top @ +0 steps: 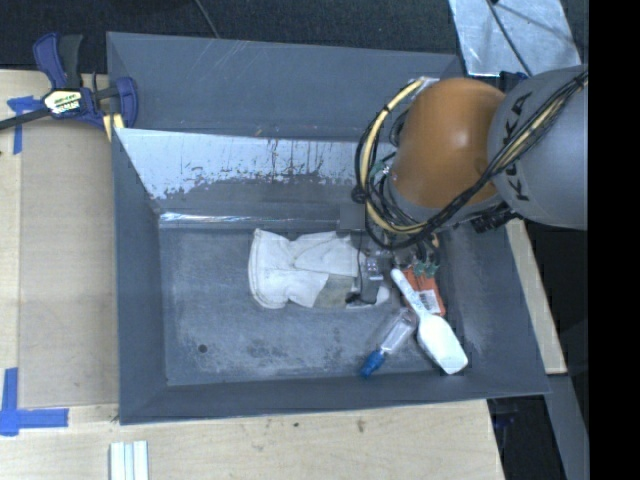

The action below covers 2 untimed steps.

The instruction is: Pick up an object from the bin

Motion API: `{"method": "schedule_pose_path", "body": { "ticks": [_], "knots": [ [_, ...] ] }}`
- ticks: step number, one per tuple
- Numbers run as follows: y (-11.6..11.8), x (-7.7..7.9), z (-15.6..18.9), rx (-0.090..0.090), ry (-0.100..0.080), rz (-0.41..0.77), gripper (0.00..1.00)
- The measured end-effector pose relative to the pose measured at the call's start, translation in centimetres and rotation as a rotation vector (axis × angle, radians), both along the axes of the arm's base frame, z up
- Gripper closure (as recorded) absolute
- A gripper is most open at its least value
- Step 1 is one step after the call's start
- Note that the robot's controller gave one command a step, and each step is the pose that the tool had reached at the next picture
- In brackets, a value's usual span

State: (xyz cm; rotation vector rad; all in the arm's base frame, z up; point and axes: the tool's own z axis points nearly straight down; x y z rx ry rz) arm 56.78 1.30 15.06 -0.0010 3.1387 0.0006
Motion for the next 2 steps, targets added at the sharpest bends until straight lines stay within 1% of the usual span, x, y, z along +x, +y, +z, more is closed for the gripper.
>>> {"method": "schedule_pose_path", "body": {
  "ticks": [1, 2],
  "knots": [
    [0.6, 3.1, -5.0, -0.001, -0.011, 0.047, 0.0],
    [3.1, 3.6, -7.8, 0.0, -0.001, 0.063, 1.0]
  ]
}}
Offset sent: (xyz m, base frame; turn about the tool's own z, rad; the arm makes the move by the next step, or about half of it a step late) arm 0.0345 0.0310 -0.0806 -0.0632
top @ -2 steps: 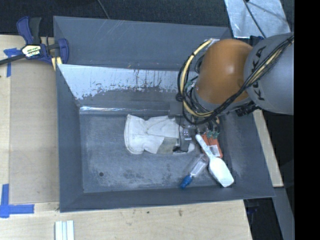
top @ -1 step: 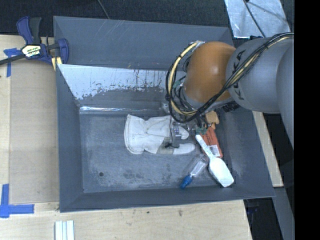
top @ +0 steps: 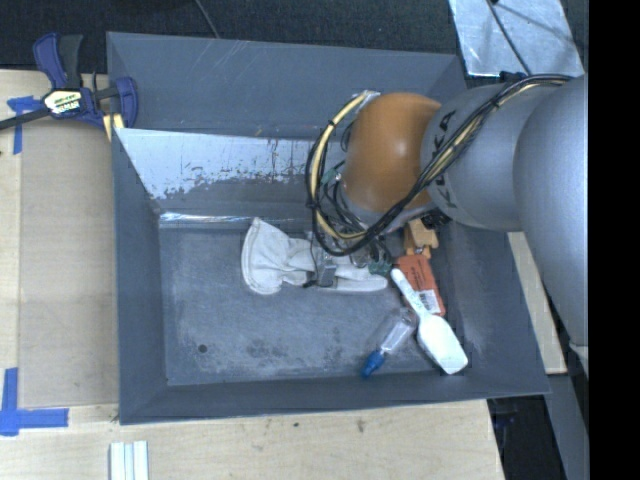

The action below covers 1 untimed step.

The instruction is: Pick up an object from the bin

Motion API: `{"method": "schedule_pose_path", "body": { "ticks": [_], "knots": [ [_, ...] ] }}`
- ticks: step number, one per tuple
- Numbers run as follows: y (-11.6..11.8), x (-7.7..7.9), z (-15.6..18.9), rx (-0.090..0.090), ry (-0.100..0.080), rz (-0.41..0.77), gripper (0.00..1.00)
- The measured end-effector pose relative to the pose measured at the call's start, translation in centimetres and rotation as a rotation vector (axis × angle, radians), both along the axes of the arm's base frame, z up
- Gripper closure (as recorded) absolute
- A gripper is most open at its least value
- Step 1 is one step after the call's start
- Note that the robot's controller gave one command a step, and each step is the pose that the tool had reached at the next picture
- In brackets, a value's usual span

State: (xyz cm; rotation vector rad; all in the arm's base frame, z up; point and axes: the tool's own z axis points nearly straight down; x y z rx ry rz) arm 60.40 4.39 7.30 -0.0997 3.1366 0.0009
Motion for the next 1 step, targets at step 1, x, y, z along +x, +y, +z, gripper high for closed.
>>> {"method": "schedule_pose_path", "body": {
  "ticks": [1],
  "knots": [
    [0.0, 0.0, 0.0, 0.0, 0.0, 0.0, 1.0]
  ]
}}
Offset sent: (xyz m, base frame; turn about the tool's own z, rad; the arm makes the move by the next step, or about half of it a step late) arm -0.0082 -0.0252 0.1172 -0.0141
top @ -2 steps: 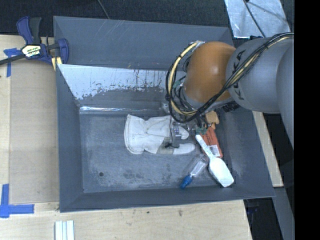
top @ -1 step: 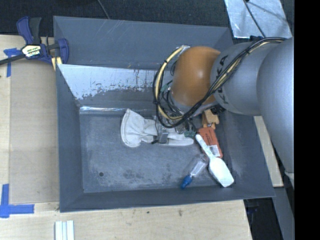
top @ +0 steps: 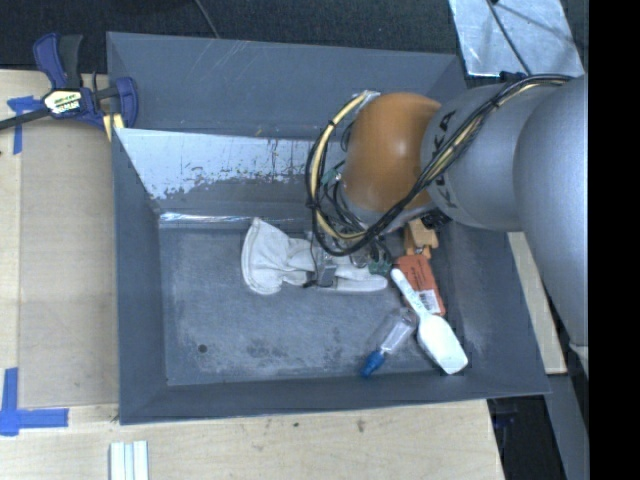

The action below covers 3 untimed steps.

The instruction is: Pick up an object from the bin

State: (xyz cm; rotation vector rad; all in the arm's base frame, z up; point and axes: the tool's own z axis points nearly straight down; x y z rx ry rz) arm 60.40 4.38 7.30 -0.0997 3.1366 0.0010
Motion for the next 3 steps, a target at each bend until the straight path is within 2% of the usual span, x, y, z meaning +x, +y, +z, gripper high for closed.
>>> {"method": "schedule_pose_path", "body": {
  "ticks": [1, 2, 3],
  "knots": [
    [-2.61, -0.76, 11.73, -0.001, 0.001, 0.013, 1.0],
    [-2.6, -0.75, 11.75, -0.001, 0.001, 0.013, 0.0],
    [-2.6, -0.74, 11.77, -0.001, 0.0, 0.012, 0.0]
  ]
}}
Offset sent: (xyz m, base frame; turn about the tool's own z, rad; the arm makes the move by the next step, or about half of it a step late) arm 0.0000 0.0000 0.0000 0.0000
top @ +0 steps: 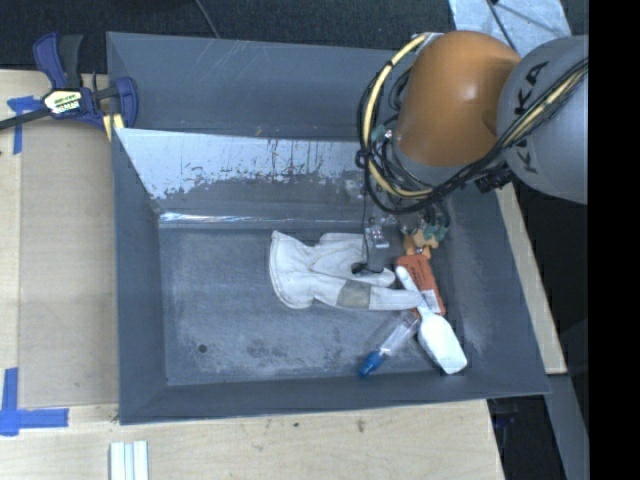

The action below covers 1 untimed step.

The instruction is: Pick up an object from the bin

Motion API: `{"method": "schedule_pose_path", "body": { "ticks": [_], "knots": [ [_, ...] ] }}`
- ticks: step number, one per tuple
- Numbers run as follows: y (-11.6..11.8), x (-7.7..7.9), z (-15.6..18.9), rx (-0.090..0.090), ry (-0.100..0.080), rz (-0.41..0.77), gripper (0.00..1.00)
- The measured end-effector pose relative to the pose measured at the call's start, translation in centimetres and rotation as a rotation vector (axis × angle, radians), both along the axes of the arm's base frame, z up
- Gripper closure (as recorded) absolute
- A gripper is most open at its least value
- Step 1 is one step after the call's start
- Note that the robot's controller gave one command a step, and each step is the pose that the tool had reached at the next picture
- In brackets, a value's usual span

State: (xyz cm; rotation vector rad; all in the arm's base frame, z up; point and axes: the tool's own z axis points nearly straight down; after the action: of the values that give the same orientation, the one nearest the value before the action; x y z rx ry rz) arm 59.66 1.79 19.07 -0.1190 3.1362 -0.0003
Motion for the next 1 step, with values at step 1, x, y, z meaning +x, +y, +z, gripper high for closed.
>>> {"method": "schedule_pose_path", "body": {
  "ticks": [1],
  "knots": [
    [-0.05, 0.59, -4.81, 0.0, -0.008, -0.003, 0.0]
  ]
}}
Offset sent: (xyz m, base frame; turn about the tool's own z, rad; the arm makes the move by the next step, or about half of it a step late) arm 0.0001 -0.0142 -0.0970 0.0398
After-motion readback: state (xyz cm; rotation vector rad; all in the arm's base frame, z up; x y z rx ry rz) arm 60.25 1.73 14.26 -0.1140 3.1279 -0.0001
